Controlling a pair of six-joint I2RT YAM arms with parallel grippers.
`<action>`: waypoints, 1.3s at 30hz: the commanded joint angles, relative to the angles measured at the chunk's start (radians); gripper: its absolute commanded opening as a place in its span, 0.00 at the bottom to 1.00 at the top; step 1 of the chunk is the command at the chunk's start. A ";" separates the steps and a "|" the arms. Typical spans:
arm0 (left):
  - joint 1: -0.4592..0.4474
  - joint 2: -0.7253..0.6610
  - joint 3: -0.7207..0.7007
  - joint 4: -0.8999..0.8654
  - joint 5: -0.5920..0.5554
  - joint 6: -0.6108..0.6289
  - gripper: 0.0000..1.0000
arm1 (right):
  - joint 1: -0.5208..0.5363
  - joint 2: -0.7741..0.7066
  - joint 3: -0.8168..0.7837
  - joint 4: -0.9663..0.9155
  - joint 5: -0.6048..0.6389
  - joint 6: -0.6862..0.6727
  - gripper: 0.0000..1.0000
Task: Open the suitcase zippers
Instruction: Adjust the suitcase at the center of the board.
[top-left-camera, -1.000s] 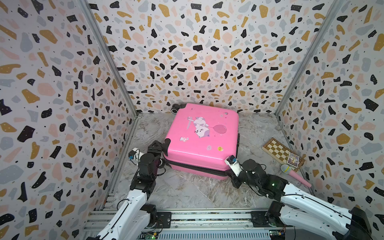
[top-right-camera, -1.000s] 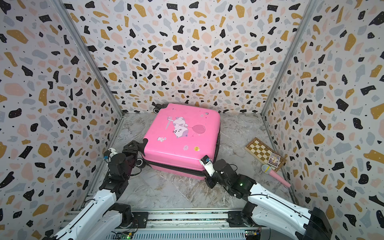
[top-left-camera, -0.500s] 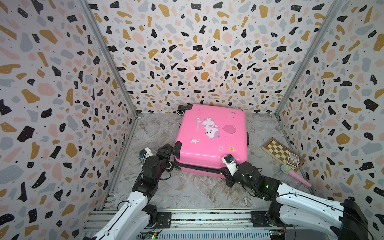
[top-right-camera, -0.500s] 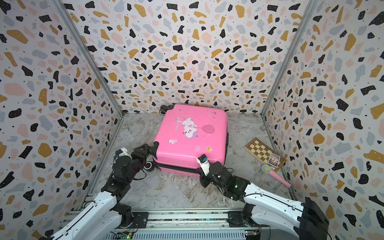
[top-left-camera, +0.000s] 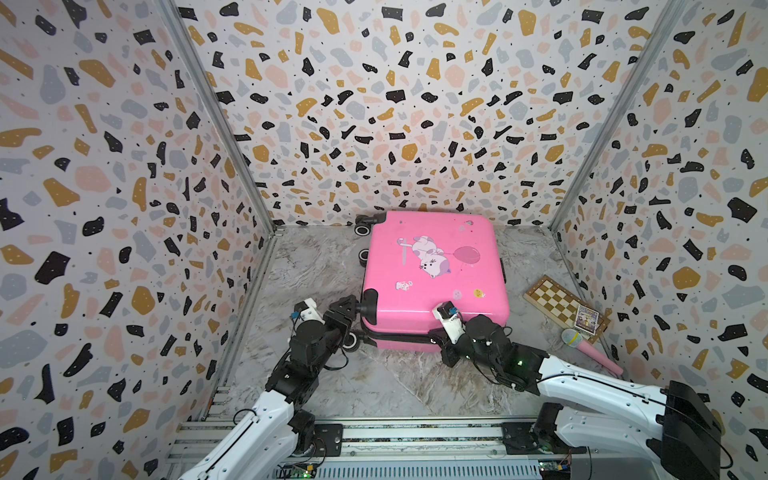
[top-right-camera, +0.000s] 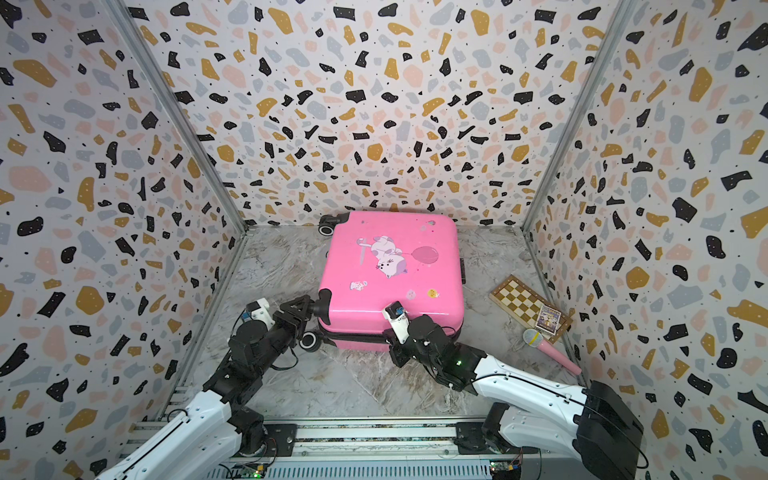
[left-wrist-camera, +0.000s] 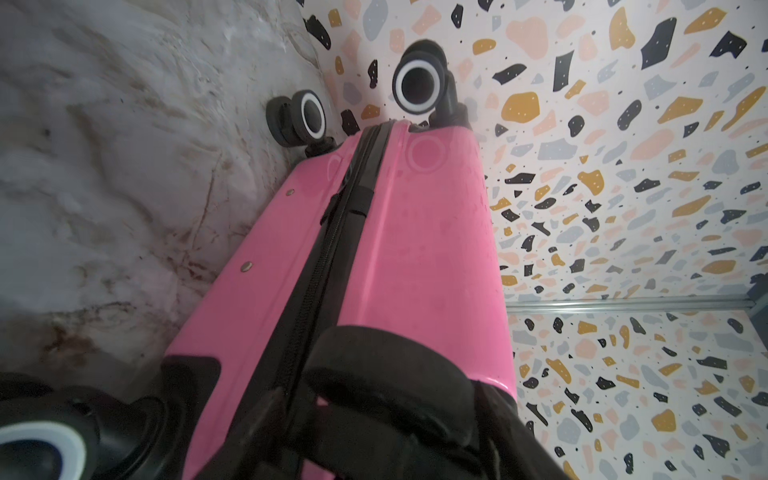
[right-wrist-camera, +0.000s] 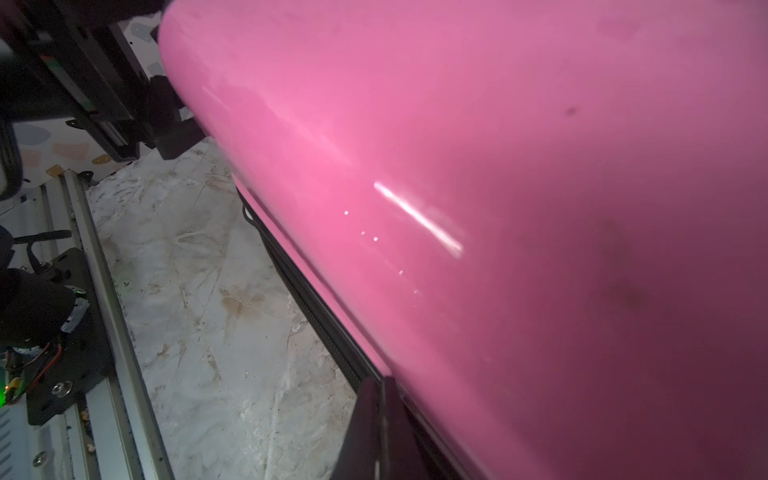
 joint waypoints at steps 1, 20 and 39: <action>-0.115 -0.016 -0.036 -0.169 0.167 0.178 0.47 | -0.054 0.005 0.075 0.084 -0.061 -0.021 0.00; -0.543 0.419 0.156 0.090 0.018 0.248 0.44 | -0.242 -0.008 0.051 0.120 -0.171 -0.082 0.00; -0.676 0.792 0.394 0.292 0.036 0.236 0.52 | -0.125 -0.114 -0.171 0.289 -0.099 -0.017 0.00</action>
